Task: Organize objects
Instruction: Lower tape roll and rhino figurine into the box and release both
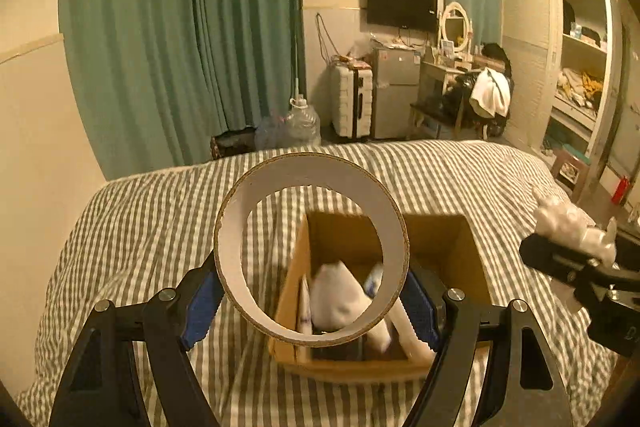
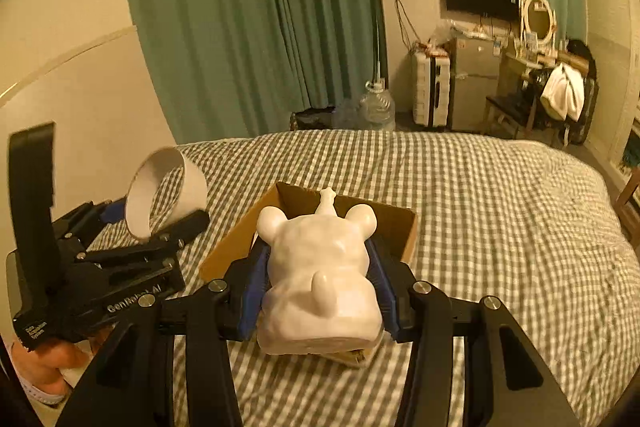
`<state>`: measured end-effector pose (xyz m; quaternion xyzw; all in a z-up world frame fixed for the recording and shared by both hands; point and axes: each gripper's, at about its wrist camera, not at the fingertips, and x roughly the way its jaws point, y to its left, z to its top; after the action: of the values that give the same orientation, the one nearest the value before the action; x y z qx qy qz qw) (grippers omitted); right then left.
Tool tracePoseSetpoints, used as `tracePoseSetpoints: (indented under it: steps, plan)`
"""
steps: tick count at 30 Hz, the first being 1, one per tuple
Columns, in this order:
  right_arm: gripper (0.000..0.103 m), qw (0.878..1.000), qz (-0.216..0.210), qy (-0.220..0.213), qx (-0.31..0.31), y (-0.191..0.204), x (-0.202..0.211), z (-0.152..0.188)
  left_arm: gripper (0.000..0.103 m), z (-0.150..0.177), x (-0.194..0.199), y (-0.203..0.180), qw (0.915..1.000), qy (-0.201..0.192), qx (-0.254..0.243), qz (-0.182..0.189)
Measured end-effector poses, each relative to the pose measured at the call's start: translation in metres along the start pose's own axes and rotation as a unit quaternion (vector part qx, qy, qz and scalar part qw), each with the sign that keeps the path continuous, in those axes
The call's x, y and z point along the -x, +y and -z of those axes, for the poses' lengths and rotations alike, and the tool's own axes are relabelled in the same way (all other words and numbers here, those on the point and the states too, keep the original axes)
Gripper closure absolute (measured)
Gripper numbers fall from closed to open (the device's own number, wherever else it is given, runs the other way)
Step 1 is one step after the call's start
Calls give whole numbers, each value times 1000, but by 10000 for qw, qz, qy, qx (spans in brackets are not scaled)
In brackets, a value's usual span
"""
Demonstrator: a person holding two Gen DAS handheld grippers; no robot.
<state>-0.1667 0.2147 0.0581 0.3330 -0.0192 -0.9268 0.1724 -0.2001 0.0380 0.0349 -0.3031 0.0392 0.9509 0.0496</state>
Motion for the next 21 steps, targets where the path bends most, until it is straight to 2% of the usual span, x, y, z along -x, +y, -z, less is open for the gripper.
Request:
tracePoseSetpoints:
  steps: [6, 10, 14, 21]
  plan:
    - [56, 9984, -126, 319, -441, -22, -51, -16, 23, 0, -43, 8, 9999, 112, -43, 20]
    - [56, 9979, -57, 477, -427, -29, -83, -20, 23, 13, -68, 2, 9992, 337, -207, 29]
    - [56, 9962, -80, 700, -519, -36, -111, -9, 23, 33, -89, -11, 9977, 596, -290, 143]
    - [56, 9957, -140, 758, -520, -36, -118, 15, 23, 54, -102, -21, 9960, 796, -284, 299]
